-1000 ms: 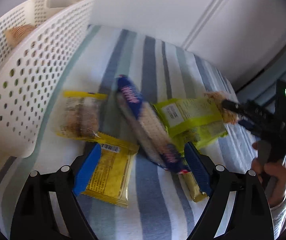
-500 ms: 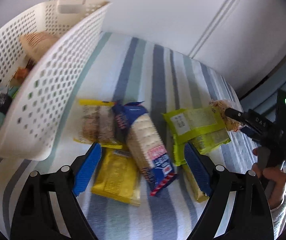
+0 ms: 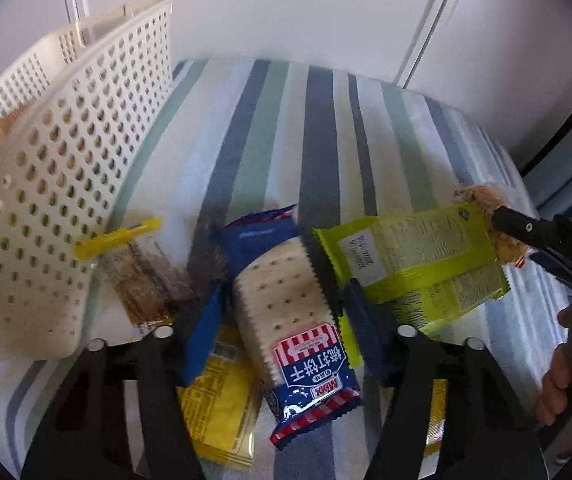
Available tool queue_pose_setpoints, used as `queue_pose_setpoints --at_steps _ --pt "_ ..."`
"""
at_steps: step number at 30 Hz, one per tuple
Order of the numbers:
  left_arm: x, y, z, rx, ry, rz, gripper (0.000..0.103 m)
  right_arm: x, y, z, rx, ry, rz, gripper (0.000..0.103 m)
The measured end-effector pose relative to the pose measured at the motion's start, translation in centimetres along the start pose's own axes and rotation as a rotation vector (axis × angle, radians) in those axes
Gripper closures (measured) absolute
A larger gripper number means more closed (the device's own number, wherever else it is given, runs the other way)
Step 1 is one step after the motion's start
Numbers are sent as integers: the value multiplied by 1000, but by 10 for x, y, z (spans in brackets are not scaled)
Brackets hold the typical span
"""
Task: Organize snacks
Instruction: 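Close the left gripper on the blue cracker packet, then lift the blue cracker packet with the left gripper and carry it over the basket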
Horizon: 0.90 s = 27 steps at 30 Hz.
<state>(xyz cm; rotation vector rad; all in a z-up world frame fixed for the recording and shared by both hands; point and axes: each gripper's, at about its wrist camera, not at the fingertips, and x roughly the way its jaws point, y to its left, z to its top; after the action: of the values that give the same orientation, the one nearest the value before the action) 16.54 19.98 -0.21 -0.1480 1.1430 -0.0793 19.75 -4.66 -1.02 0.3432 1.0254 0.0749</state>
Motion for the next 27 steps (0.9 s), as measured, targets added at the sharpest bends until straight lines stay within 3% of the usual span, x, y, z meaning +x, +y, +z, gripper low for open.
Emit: queue_pose_setpoints --at_steps 4,5,10,16,21,27 --pt "-7 -1 -4 36 -23 3 57 -1 0 0 -7 -2 -2 19" --pt "-11 -2 -6 43 -32 0 68 -2 0 0 -7 -3 -2 19" --pt "-29 1 -12 61 -60 -16 73 -2 1 0 -11 -1 -9 19" --pt "-17 -4 -5 63 -18 0 69 -2 2 0 -11 -3 -8 19" --pt "1 -9 -4 68 5 19 47 -2 1 -1 -9 -1 -4 19" --pt "19 -28 4 142 55 76 44 -3 0 -1 -2 -3 -7 18"
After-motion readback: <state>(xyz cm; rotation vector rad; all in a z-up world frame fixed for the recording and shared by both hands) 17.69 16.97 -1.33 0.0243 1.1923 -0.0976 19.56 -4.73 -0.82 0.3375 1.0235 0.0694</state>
